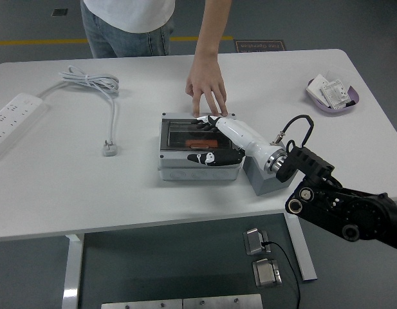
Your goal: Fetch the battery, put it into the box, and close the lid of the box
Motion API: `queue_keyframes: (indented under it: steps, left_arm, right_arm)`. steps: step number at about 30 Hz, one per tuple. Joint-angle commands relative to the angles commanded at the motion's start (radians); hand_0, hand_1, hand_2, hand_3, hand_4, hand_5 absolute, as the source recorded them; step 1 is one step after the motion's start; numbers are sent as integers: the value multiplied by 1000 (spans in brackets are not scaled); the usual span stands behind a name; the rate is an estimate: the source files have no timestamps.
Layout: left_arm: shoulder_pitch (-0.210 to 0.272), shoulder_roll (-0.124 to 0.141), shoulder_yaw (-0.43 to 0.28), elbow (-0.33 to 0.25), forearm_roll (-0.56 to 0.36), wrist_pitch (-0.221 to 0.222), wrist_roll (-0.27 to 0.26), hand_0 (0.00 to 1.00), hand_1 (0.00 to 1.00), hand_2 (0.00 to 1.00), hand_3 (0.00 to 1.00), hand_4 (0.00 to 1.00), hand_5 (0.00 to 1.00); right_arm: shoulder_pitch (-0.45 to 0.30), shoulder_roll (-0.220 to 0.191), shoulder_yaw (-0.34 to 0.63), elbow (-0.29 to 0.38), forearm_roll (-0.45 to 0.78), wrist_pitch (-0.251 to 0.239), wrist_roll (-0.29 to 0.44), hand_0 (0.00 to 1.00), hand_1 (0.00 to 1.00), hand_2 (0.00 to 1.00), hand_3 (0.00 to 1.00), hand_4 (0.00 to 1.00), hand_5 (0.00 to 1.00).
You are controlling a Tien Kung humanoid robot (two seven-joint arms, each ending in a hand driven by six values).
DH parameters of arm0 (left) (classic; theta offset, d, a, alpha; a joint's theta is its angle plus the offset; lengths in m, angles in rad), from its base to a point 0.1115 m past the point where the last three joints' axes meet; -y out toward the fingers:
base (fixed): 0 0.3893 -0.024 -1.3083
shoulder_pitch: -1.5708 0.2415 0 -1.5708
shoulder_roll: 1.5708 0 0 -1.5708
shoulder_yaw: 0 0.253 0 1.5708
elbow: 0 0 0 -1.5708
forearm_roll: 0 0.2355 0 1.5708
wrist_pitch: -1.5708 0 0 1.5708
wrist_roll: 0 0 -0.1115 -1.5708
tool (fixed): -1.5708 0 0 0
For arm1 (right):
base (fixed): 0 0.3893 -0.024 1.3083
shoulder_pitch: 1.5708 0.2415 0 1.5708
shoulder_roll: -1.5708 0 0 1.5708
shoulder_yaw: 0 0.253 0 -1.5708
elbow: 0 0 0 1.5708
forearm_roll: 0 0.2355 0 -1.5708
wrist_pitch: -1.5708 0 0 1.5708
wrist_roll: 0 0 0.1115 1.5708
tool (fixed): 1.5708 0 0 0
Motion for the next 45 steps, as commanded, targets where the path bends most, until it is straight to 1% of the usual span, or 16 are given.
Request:
queue_keyframes:
  steps: [5, 11, 15, 18, 20, 23, 27, 31, 34, 37, 42, 45]
  left_arm:
    - [1, 3, -2, -1, -1, 0, 1, 665, 725, 687, 626, 633, 184]
    - [1, 9, -5, -1, 2, -1, 2, 664, 724, 687, 626, 633, 185]
    - [1, 14, -11, -1, 8, -1, 3, 664, 724, 688, 626, 634, 185]
    - [1, 18, -9, -1, 6, -1, 1, 664, 724, 688, 626, 634, 184]
    - [2, 19, -8, -1, 4, -1, 1, 664, 724, 688, 626, 634, 184]
    - [3, 22, -11, -2, 9, -2, 2, 664, 724, 688, 626, 634, 184]
    - [5, 26, -18, -2, 19, -2, 4, 665, 724, 687, 626, 634, 185]
    - [7, 30, -2, -1, 0, -3, -4, 665, 725, 688, 626, 634, 186]
    - [10, 31, 7, 0, -12, -3, -9, 665, 725, 688, 626, 634, 186]
    - [11, 31, 19, 1, -29, -4, -15, 665, 724, 688, 626, 634, 185]
    - [5, 29, 56, 1, -70, -5, -33, 665, 724, 688, 625, 634, 189]
    - [-3, 28, 67, 1, -85, 0, -58, 665, 724, 688, 625, 634, 189]
  right_arm:
    - [-21, -12, 38, 23, -27, 1, -7, 736, 753, 793, 848, 943, 613]
    - [-68, -35, 125, 82, -74, 3, -17, 734, 753, 793, 849, 943, 612]
    - [-129, -56, 211, 141, -103, -6, -13, 732, 754, 791, 849, 942, 612]
    - [-183, -65, 278, 181, -86, -19, 13, 733, 753, 786, 848, 941, 611]
    - [-221, -68, 325, 201, -54, -28, 41, 733, 753, 786, 848, 941, 611]
    - [-280, -75, 397, 221, 15, -42, 103, 733, 753, 786, 848, 941, 611]
    - [-342, -77, 483, 223, 113, -50, 185, 736, 749, 781, 843, 942, 613]
    - [-398, -79, 567, 218, 225, -45, 272, 747, 745, 769, 829, 943, 614]
    - [-423, -82, 613, 211, 304, -37, 324, 747, 745, 769, 829, 943, 614]
    - [-436, -80, 643, 203, 371, -28, 349, 755, 747, 761, 823, 945, 617]
    - [-449, -64, 678, 181, 489, -7, 392, 764, 747, 758, 813, 948, 621]
    - [-460, -59, 695, 168, 562, 6, 421, 764, 747, 758, 813, 948, 621]
